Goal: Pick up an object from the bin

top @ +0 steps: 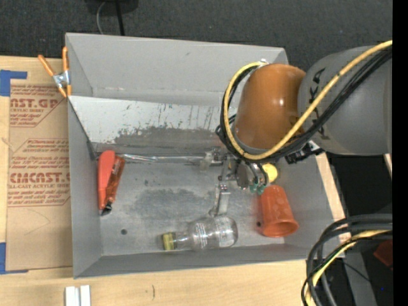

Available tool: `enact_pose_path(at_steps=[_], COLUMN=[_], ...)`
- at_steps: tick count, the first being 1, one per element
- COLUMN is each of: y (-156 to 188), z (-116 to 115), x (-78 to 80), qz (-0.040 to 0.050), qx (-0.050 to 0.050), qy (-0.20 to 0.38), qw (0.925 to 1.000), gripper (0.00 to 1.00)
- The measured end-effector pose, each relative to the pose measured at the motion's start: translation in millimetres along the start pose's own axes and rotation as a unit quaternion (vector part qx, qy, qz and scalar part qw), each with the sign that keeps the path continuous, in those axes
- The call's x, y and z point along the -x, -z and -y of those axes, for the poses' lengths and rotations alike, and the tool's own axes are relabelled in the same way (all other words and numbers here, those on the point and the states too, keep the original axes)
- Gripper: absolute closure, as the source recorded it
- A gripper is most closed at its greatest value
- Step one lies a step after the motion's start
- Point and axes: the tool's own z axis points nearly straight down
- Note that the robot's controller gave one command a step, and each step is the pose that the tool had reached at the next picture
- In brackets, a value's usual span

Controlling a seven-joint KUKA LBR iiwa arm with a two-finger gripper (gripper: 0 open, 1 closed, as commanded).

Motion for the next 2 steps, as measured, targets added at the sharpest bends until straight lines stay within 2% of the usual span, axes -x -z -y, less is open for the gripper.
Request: enact_pose_path(at_steps=[1, 2], y=[0.0, -16.9], z=[0.0, 3.3], x=[0.0, -9.9], qz=[0.0000, 0.0045], qx=[0.000, 0.000], qy=[0.000, 0.045], qw=[1.0000, 0.9990], gripper=[0.00, 0.00])
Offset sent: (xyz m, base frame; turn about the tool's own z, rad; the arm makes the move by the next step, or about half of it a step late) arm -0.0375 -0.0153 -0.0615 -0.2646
